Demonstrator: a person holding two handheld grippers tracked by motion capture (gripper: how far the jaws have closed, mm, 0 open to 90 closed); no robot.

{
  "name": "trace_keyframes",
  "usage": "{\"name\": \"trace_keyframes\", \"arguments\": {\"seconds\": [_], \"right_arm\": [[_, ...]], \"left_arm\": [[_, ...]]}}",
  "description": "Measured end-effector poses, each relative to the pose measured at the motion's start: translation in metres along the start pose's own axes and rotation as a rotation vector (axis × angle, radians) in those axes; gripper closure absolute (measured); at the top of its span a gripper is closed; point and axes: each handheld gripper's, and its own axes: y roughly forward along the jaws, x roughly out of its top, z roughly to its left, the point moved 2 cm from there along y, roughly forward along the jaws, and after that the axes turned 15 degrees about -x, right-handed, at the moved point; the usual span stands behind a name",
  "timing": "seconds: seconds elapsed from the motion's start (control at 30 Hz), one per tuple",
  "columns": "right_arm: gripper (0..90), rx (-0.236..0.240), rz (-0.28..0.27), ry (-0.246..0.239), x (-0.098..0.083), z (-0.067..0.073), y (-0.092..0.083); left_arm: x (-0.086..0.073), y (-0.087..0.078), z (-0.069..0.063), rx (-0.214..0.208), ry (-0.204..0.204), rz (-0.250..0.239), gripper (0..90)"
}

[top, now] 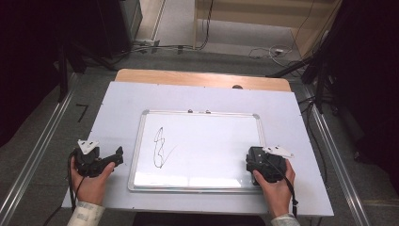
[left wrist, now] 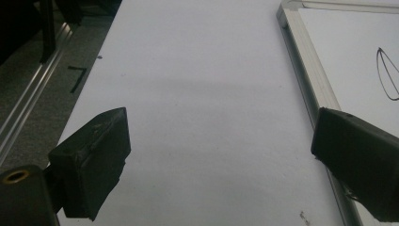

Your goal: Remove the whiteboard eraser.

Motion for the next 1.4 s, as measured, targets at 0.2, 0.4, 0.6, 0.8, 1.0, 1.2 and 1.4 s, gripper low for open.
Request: {"name": "trace_keyframes", "arguments": {"seconds": [0.2, 0.4, 0.6, 0.8, 1.0, 1.2, 1.4], "right_arm": [[28.1, -0.019, 0.027, 0.003, -0.001, 0.005, 0.003], [33.0, -0.013, 0.053, 0.026, 0.000, 0.003, 0.004], [36.5, -0.030, 0.061, 0.018, 0.000, 0.005, 0.003], [38.5, -0.047, 0.067, 0.013, 0.002, 0.008, 0.002], [38.6, -0.045, 0.067, 0.022, 0.002, 0.008, 0.002], [38.6, -0.070, 0.038, 0.024, -0.001, 0.011, 0.003], [38.6, -0.069, 0.021, 0.019, -0.002, 0.012, 0.004]], "left_arm": [[0.000, 0.000, 0.000, 0.001, -0.001, 0.000, 5.6], [0.000, 0.000, 0.000, 0.000, -0.003, -0.001, 5.6], [0.000, 0.000, 0.000, 0.002, -0.001, -0.001, 6.0], [0.000, 0.000, 0.000, 0.002, -0.007, -0.006, 6.0], [0.000, 0.000, 0.000, 0.002, -0.009, -0.009, 6.0], [0.000, 0.000, 0.000, 0.002, -0.010, -0.009, 6.1], [0.000, 0.000, 0.000, 0.001, -0.013, -0.010, 6.0]]}}
